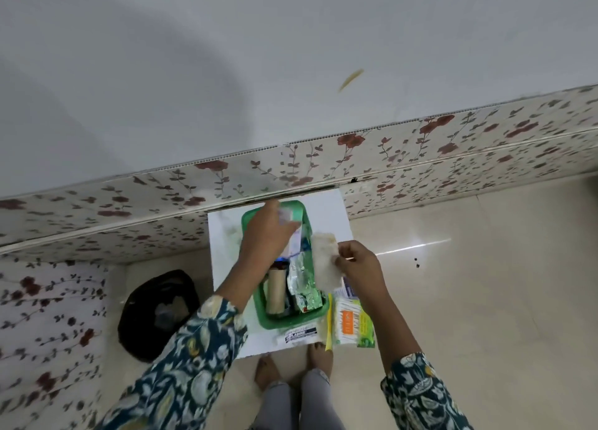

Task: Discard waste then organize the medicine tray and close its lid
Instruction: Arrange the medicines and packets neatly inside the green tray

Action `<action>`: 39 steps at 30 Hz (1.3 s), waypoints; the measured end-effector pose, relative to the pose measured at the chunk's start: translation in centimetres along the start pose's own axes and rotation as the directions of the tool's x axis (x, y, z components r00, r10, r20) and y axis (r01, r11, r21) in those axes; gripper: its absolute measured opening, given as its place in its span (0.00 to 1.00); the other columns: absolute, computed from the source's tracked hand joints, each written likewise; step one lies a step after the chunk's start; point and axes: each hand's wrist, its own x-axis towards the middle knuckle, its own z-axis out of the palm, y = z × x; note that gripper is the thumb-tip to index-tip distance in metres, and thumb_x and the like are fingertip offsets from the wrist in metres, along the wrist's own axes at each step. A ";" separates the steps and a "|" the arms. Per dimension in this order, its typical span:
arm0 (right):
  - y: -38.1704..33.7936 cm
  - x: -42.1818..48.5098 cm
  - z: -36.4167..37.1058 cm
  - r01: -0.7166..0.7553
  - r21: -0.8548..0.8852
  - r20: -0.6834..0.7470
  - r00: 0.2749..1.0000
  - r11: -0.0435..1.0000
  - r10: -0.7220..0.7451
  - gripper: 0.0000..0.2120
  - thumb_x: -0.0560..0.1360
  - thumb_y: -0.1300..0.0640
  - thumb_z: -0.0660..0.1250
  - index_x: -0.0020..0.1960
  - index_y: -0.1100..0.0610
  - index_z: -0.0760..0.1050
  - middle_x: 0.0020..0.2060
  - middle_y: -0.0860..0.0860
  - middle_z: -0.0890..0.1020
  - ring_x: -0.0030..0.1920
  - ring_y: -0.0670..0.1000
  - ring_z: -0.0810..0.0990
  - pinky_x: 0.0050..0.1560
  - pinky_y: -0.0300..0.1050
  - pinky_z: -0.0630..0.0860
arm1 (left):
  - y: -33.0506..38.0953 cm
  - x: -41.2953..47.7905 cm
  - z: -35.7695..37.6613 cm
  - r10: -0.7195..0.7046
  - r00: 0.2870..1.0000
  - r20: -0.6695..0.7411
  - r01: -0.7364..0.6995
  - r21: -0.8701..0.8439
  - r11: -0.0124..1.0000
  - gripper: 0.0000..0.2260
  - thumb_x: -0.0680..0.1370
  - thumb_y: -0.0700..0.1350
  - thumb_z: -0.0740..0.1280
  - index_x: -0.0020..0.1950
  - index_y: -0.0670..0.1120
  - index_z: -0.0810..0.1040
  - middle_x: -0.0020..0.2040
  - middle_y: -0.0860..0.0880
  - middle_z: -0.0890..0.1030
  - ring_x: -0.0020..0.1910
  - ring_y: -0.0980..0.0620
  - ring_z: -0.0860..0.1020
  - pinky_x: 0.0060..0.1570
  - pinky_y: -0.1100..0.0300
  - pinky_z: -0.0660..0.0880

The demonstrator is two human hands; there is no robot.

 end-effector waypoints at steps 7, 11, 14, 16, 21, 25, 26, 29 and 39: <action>-0.6 -2.0 6.4 -0.016 -0.498 0.067 0.996 0.867 0.057 0.15 0.75 0.67 0.57 0.61 0.62 0.70 0.57 0.61 0.79 0.57 0.60 0.78 0.53 0.47 0.74 | -6.9 -2.5 1.8 -0.118 0.991 0.063 0.091 0.336 0.937 0.22 0.76 0.51 0.65 0.67 0.42 0.67 0.63 0.39 0.73 0.60 0.40 0.74 0.54 0.49 0.73; 0.1 -2.8 8.1 0.010 -0.617 0.040 0.999 0.787 0.019 0.19 0.74 0.69 0.56 0.64 0.62 0.65 0.62 0.60 0.73 0.59 0.60 0.75 0.54 0.48 0.75 | -7.5 -2.5 2.4 0.002 1.000 0.009 -0.007 0.462 0.887 0.18 0.77 0.42 0.62 0.67 0.42 0.67 0.63 0.39 0.70 0.60 0.41 0.71 0.55 0.49 0.73; 0.7 -3.2 8.9 0.019 -0.653 0.041 0.999 0.757 0.010 0.19 0.75 0.67 0.56 0.65 0.61 0.64 0.62 0.60 0.72 0.59 0.60 0.75 0.54 0.49 0.75 | -7.7 -2.3 2.3 0.001 0.999 -0.040 0.016 0.412 0.911 0.17 0.77 0.40 0.61 0.65 0.41 0.67 0.63 0.39 0.70 0.60 0.40 0.72 0.54 0.48 0.74; 1.1 -3.2 9.1 0.011 -0.674 0.032 0.999 0.738 0.014 0.18 0.75 0.67 0.56 0.64 0.61 0.64 0.61 0.59 0.72 0.59 0.59 0.75 0.54 0.50 0.75 | -7.8 -2.0 2.2 0.052 0.998 -0.029 -0.033 0.467 0.883 0.20 0.77 0.45 0.63 0.67 0.42 0.66 0.64 0.40 0.69 0.61 0.41 0.70 0.57 0.49 0.72; 1.6 -3.3 9.3 0.102 -0.720 0.105 0.994 0.687 -0.038 0.14 0.77 0.62 0.56 0.62 0.60 0.67 0.58 0.59 0.75 0.58 0.58 0.75 0.50 0.48 0.75 | -8.9 -2.1 3.0 0.082 0.971 0.225 -0.211 0.641 0.738 0.31 0.74 0.49 0.67 0.73 0.45 0.57 0.75 0.43 0.59 0.71 0.43 0.61 0.68 0.49 0.62; 2.2 -3.1 9.1 0.070 -0.725 0.119 0.993 0.685 0.024 0.16 0.75 0.63 0.57 0.63 0.60 0.65 0.59 0.59 0.75 0.56 0.59 0.77 0.50 0.48 0.75 | -9.5 -0.9 2.5 0.184 0.965 0.188 -0.263 0.666 0.698 0.33 0.73 0.47 0.69 0.73 0.43 0.56 0.73 0.42 0.61 0.70 0.43 0.63 0.69 0.51 0.61; 2.3 -2.9 9.0 0.064 -0.717 0.118 0.993 0.694 0.030 0.17 0.75 0.64 0.57 0.63 0.60 0.65 0.59 0.59 0.75 0.56 0.59 0.77 0.50 0.48 0.75 | -9.2 -0.4 2.3 0.191 0.969 0.153 -0.245 0.634 0.733 0.35 0.73 0.48 0.69 0.74 0.43 0.56 0.73 0.42 0.61 0.70 0.43 0.63 0.70 0.51 0.60; 2.5 -2.6 8.8 0.066 -0.692 0.123 0.992 0.719 0.027 0.17 0.74 0.65 0.57 0.62 0.60 0.66 0.59 0.59 0.75 0.56 0.59 0.77 0.51 0.48 0.75 | -8.9 1.2 1.9 0.170 0.979 0.109 -0.201 0.601 0.774 0.37 0.73 0.53 0.68 0.75 0.42 0.53 0.76 0.41 0.57 0.74 0.42 0.57 0.73 0.49 0.55; 2.1 -3.2 7.5 0.066 -0.537 0.099 0.995 0.841 -0.015 0.16 0.74 0.66 0.56 0.61 0.60 0.72 0.56 0.60 0.79 0.54 0.59 0.79 0.51 0.46 0.75 | -8.5 0.2 2.9 0.241 0.960 0.140 -0.269 0.696 0.666 0.23 0.81 0.46 0.52 0.74 0.40 0.55 0.78 0.43 0.55 0.78 0.44 0.47 0.75 0.45 0.45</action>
